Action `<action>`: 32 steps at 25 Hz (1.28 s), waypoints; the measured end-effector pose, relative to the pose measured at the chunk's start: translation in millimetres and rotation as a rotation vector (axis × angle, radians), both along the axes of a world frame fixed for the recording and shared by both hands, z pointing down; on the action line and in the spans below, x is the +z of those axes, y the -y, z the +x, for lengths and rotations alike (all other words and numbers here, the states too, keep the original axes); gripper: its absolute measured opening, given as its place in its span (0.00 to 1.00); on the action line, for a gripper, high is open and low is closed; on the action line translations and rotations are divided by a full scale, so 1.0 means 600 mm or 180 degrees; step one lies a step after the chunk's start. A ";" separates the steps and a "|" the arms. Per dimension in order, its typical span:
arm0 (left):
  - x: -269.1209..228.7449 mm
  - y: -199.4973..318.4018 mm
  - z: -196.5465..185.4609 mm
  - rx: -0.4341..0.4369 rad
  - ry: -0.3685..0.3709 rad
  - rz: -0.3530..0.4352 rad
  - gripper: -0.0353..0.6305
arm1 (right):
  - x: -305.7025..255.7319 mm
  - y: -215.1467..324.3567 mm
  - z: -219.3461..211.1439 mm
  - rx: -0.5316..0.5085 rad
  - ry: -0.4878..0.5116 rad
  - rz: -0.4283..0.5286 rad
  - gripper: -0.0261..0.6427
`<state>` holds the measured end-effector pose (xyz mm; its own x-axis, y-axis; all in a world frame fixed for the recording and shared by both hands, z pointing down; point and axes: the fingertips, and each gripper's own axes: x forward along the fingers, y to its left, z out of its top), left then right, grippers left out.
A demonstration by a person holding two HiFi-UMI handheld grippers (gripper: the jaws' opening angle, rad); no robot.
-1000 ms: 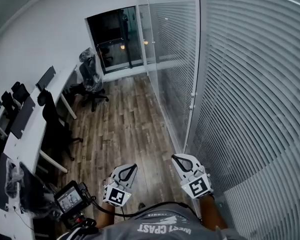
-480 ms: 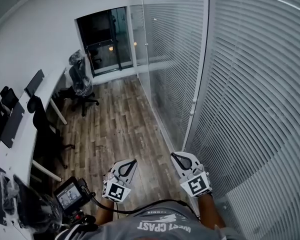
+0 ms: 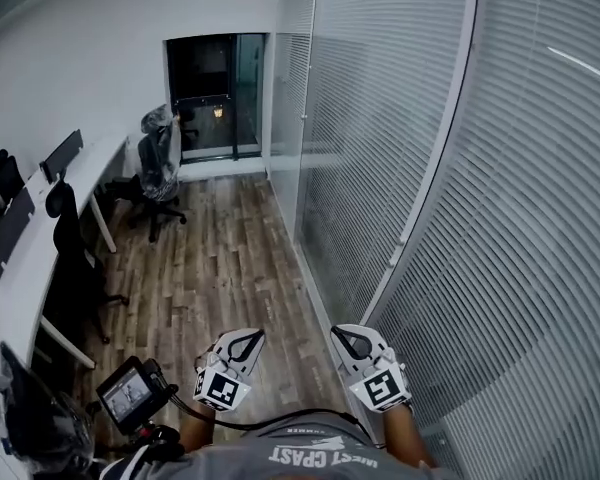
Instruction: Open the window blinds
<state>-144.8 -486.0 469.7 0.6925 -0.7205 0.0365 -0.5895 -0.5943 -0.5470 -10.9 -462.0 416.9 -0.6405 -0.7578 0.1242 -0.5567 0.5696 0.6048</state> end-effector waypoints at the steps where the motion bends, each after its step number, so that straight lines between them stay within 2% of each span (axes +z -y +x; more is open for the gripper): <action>1: 0.005 0.006 -0.014 -0.0013 -0.0003 -0.0007 0.06 | 0.003 0.004 -0.014 -0.0024 -0.0031 0.0011 0.04; 5: 0.027 0.022 -0.044 -0.0036 -0.0026 -0.0028 0.06 | 0.022 0.004 -0.041 -0.0062 -0.0028 0.0077 0.04; 12: 0.052 0.013 -0.029 0.0132 0.0063 -0.0010 0.06 | 0.056 -0.012 -0.034 0.0067 0.0041 0.0009 0.04; 17: 0.100 0.011 -0.048 0.0147 0.0046 -0.0197 0.06 | 0.103 -0.020 -0.056 0.0037 0.0035 -0.0105 0.04; 21: 0.112 0.045 -0.038 0.0173 0.0206 -0.0193 0.06 | 0.107 0.030 -0.054 0.0048 0.0095 -0.0163 0.04; 23: 0.106 0.070 -0.029 0.0118 0.0255 -0.0218 0.06 | 0.104 0.062 -0.048 -0.0025 0.0094 -0.0176 0.04; 27: 0.074 0.149 0.029 0.0001 0.0345 -0.0285 0.06 | 0.071 0.170 0.008 -0.0192 0.0185 -0.0195 0.04; 32: 0.071 0.210 0.042 -0.0173 0.0379 -0.0278 0.06 | 0.067 0.236 0.033 -0.0315 0.0247 -0.0149 0.04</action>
